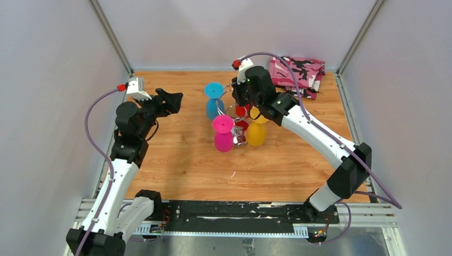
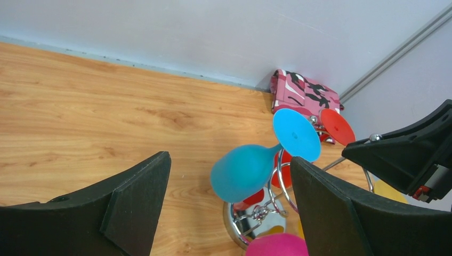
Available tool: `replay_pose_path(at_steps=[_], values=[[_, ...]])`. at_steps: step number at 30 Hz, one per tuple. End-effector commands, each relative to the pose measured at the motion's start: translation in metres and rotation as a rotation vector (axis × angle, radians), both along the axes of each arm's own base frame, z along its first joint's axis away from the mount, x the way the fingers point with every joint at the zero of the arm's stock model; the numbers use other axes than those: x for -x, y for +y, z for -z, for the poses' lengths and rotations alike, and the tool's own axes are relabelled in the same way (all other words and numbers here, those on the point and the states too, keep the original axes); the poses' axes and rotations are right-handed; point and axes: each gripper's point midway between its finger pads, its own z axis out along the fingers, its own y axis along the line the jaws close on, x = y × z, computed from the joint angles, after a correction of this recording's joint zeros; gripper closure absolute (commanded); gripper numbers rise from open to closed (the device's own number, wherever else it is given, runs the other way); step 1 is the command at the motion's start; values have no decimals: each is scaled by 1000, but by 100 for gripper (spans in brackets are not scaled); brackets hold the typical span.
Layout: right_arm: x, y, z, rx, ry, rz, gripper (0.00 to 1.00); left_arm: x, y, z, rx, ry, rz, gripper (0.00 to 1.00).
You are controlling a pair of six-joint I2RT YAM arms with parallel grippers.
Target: Take the wine glass off the wine glass rack
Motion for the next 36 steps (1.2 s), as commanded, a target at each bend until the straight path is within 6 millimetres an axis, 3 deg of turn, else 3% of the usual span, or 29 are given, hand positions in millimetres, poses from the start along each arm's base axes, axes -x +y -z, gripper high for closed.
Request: replay_pose_path(at_steps=[1,9,15,20,28,36], values=[[2,0,-52,-113,-132,19,100,1,-1,4,3,6,7,12],[5,-2,-41,-97,-100,27,98,0,-2,-2,-12,2,16,10],[8,-4,-41,-100,-93,23,65,2,3,-1,-23,17,-8,10],[11,-6,-44,-102,-102,21,46,1,3,1,-20,23,-9,9],[12,-21,-46,-94,-112,82,44,1,2,2,-20,29,-9,9],[22,-60,-62,-103,-163,209,45,4,5,-8,-31,37,-17,9]])
